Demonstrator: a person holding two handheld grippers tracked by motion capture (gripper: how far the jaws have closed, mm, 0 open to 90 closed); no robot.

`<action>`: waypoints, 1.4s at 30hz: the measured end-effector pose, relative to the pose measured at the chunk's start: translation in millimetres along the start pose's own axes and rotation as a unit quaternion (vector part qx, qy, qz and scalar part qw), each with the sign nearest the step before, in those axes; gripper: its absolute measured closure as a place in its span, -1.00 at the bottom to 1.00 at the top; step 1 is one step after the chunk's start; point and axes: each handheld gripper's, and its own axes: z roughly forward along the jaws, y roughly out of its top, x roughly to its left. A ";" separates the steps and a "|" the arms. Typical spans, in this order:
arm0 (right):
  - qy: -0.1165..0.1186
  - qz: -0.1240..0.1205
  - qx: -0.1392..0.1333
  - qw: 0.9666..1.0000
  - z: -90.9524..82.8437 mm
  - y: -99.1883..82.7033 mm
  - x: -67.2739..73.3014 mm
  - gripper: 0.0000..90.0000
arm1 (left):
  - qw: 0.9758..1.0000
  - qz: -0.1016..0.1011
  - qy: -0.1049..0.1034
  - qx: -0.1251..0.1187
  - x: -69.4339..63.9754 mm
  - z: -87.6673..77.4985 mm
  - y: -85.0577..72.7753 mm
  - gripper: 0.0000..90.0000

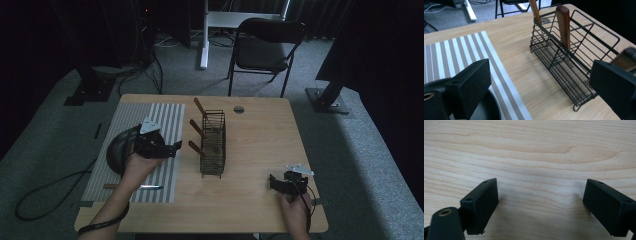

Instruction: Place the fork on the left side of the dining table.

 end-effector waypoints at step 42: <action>0.000 0.000 0.000 1.000 0.1 -0.1 -0.1 -0.72 | 0.996 -0.026 -0.072 0.044 -8.4 66.6 36.8 -0.03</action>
